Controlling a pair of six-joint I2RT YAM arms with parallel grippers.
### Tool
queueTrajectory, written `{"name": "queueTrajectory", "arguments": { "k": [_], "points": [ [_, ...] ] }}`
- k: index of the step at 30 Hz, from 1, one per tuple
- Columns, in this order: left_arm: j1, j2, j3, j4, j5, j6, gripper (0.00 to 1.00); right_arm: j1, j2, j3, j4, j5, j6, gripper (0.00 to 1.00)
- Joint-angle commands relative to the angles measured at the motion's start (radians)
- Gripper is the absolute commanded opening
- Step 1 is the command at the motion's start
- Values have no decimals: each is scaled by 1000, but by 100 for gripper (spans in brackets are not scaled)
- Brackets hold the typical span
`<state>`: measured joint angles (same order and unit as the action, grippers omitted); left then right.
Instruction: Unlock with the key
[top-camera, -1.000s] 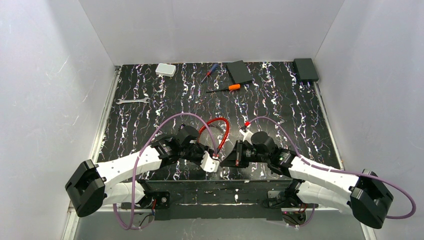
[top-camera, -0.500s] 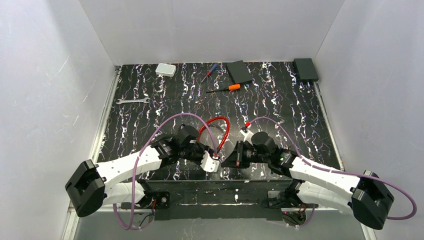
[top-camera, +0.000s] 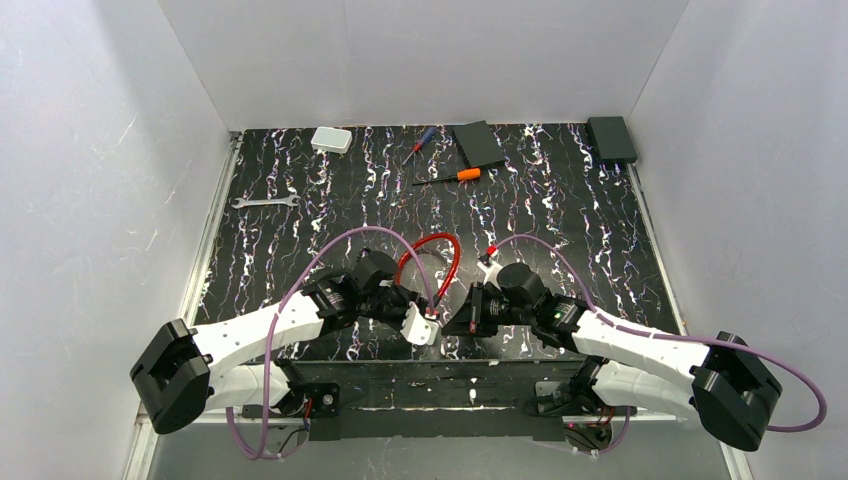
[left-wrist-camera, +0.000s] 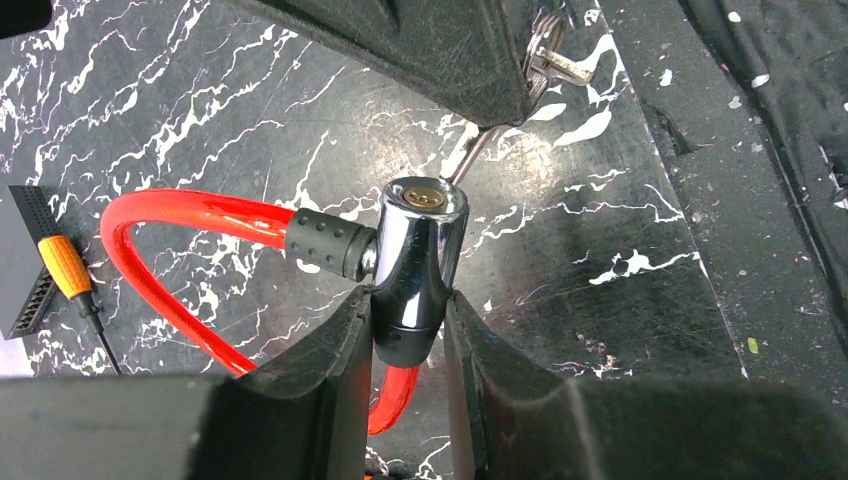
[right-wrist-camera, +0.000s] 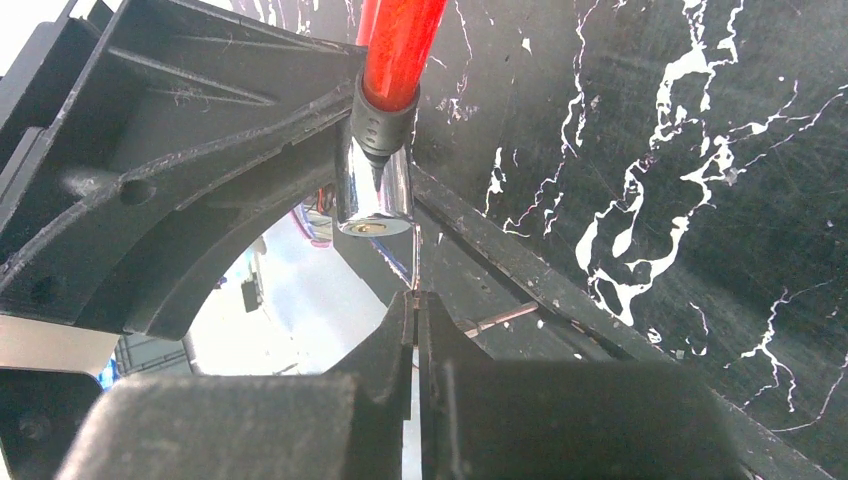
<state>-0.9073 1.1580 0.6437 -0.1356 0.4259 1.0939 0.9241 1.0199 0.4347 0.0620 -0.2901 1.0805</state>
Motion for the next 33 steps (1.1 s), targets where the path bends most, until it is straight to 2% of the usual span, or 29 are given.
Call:
{"name": "queueTrajectory", "arguments": {
  "k": [1,33],
  "points": [
    [-4,-10,5,27,0,30,0,2,-20,55,33,4,-17,1],
    [-5,-16,-1,29,6,35,0,2,5,79,45,3,-21,1]
  ]
}}
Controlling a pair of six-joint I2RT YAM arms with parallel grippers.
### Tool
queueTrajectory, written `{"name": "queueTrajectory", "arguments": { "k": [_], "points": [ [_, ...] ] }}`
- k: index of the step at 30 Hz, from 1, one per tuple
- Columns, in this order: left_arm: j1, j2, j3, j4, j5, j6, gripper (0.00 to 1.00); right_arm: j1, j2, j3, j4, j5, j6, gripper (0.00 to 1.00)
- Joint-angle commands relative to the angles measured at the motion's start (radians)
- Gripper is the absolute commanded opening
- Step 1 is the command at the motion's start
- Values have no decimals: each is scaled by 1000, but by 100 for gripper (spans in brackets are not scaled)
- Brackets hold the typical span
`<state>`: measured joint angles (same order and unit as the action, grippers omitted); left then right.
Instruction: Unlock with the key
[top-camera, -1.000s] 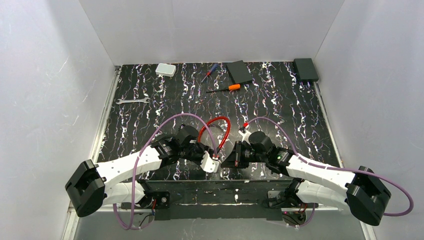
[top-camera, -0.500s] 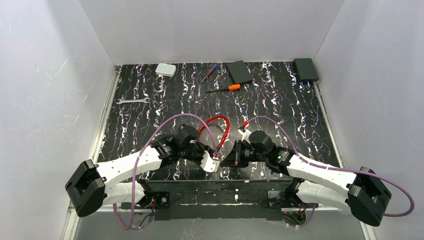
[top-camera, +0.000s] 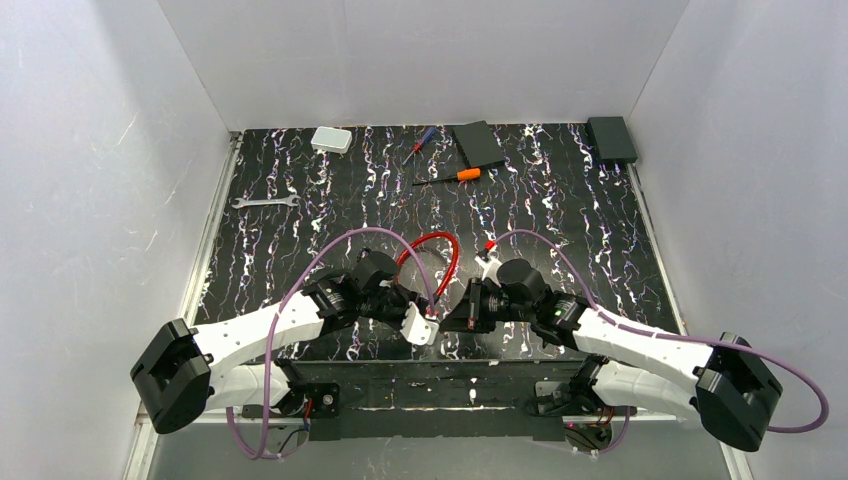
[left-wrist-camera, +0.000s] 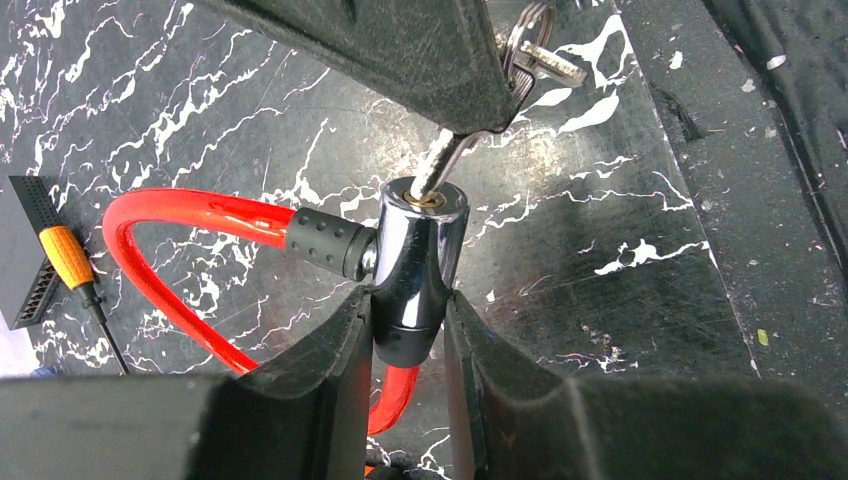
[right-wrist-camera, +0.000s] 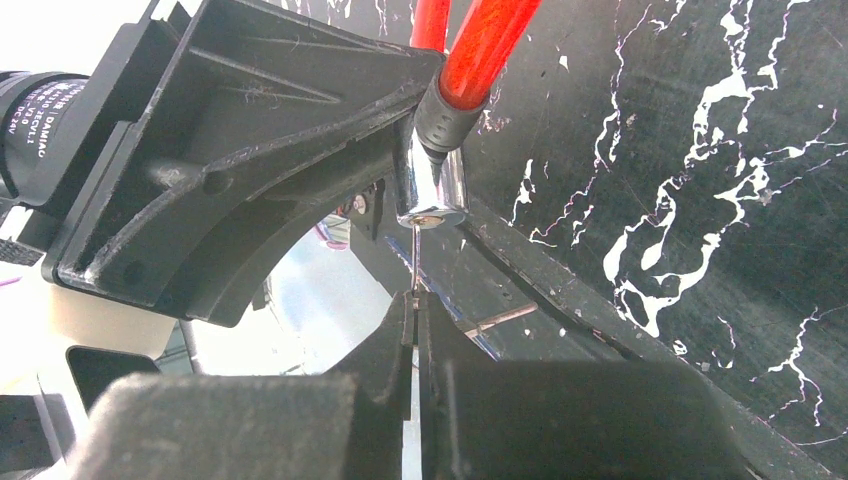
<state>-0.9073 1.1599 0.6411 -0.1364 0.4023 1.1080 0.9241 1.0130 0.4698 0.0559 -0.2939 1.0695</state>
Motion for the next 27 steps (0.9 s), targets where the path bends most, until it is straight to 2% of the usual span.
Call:
{"name": "queueTrajectory", "arguments": {
  "k": [1,27],
  "points": [
    [-5,-20,2,30,32,17,0,2,16,43,55,7,-10,1],
    [-6,-47,-7,17,70,62,0,2,52,38,128,-24,13,1]
  ]
}}
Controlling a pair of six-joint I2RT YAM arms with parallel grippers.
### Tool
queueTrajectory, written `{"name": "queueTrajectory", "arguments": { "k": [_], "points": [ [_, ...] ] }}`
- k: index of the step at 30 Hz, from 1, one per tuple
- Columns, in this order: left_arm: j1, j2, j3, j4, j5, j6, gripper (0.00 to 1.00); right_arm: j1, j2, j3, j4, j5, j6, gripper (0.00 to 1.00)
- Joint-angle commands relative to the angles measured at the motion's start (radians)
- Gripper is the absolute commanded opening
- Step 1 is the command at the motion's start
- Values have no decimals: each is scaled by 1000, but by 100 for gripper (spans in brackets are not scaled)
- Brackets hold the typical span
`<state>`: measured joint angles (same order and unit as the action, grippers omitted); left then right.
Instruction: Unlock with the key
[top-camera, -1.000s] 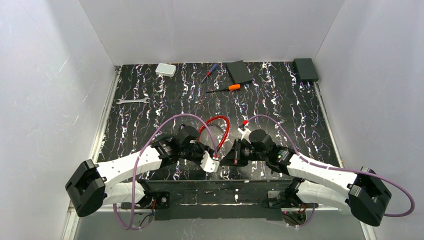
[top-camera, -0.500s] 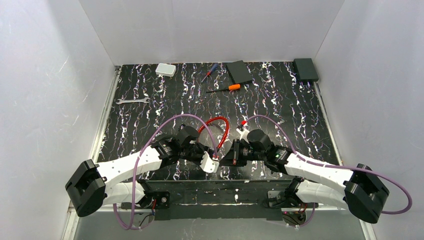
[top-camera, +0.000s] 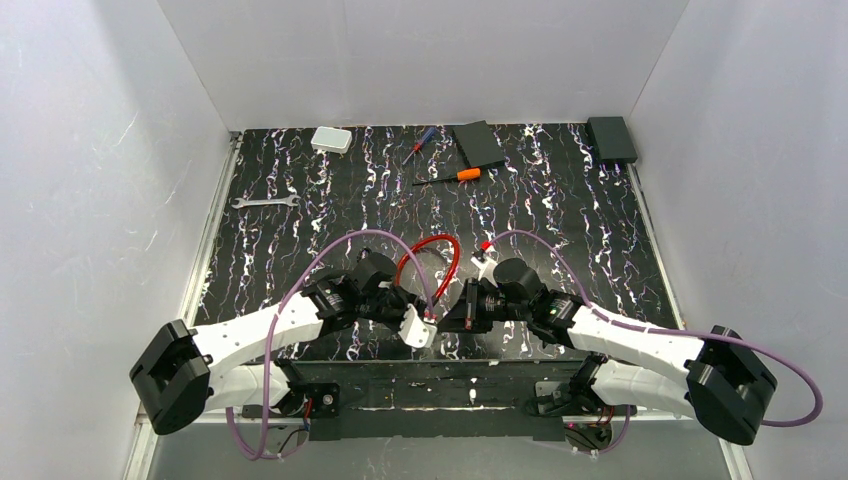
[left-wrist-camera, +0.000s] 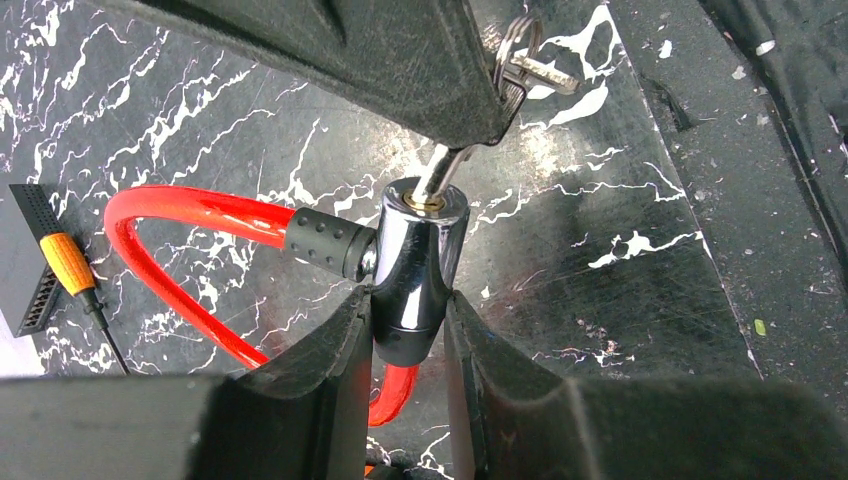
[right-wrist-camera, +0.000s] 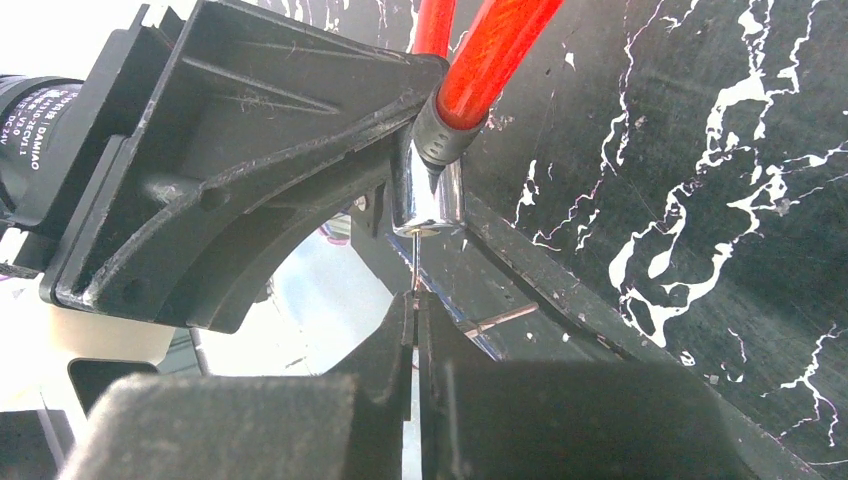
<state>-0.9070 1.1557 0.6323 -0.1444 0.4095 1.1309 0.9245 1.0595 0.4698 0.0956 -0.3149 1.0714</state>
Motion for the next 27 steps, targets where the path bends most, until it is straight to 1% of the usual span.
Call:
{"name": "queueTrajectory", "arguments": {
  "k": [1,11,27],
  "points": [
    [-6,-45,-1,26,60,45,0,2,5,38,88,-3,17,1],
    [-26,-62,-17,30,35,75,0,-1,6,56,63,4,60,1],
    [-32,-78,-19,40,29,55,0,-3,27,56,62,49,121,1]
  ]
}}
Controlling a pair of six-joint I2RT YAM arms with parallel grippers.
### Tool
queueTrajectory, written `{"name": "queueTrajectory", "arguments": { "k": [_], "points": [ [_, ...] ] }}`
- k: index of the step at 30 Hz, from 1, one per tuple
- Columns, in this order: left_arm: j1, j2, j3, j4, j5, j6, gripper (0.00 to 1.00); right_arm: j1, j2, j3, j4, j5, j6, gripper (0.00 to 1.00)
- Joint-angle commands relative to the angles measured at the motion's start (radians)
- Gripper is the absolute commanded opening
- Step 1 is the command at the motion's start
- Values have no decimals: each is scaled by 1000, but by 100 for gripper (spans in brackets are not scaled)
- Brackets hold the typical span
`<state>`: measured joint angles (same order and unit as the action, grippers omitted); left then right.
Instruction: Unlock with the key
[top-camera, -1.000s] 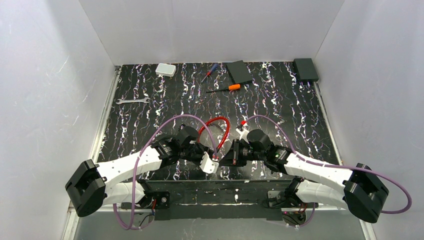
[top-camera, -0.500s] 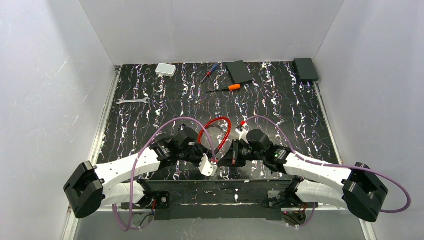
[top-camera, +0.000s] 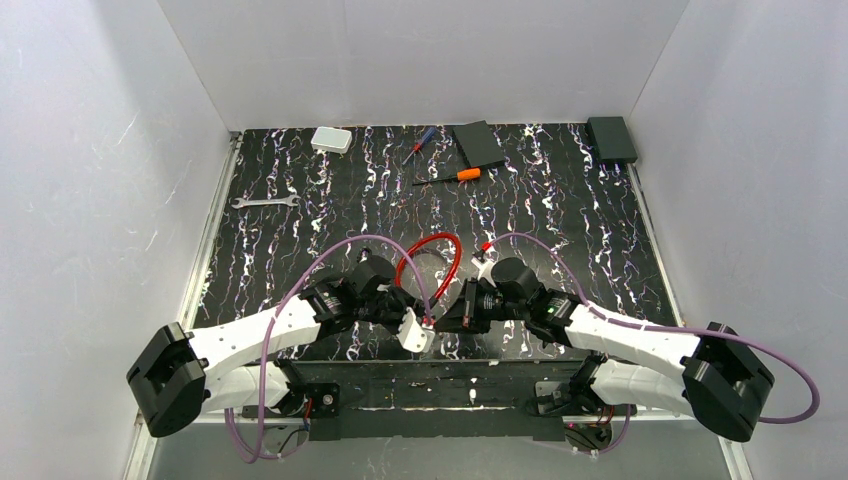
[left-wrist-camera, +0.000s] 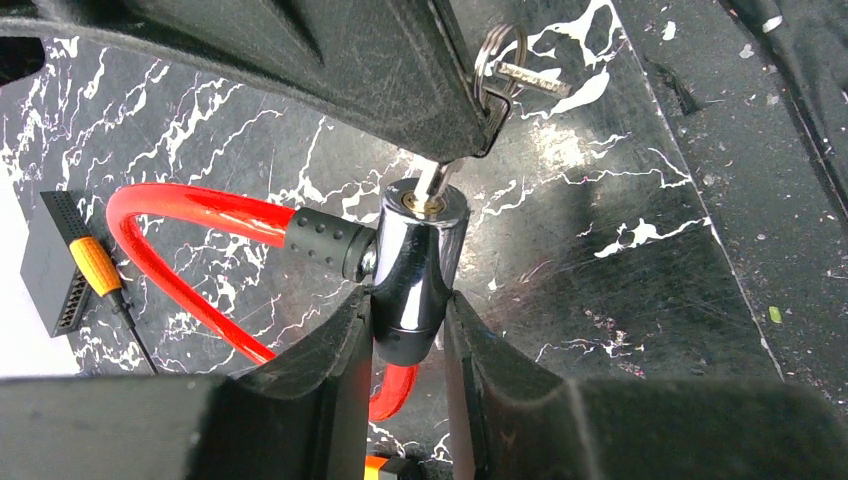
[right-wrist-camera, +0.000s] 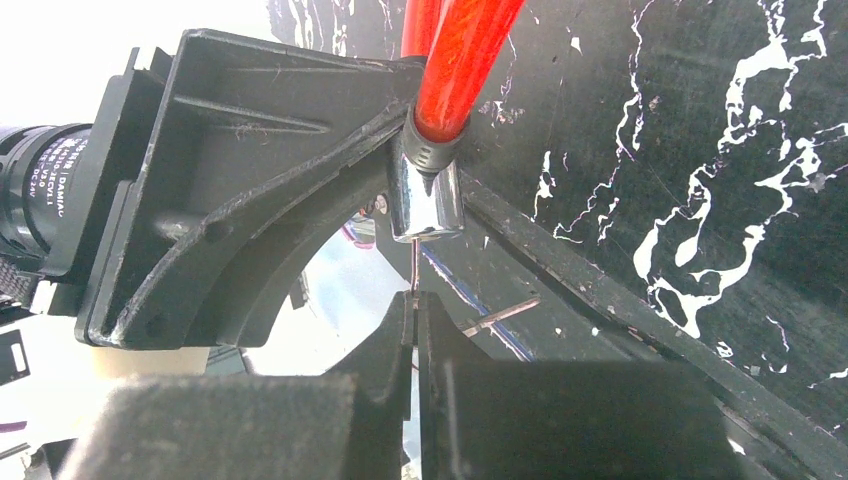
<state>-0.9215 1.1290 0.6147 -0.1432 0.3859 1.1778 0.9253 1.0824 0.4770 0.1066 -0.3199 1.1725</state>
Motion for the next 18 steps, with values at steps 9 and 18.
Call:
{"name": "queueTrajectory", "arguments": {
  "k": [9,18],
  "points": [
    [-20,-60,6,19,107,-17,0,-5,-9,125,-58,131,-122,1],
    [-20,-81,-12,48,111,-28,0,-7,58,234,-180,112,-234,1]
  ]
}}
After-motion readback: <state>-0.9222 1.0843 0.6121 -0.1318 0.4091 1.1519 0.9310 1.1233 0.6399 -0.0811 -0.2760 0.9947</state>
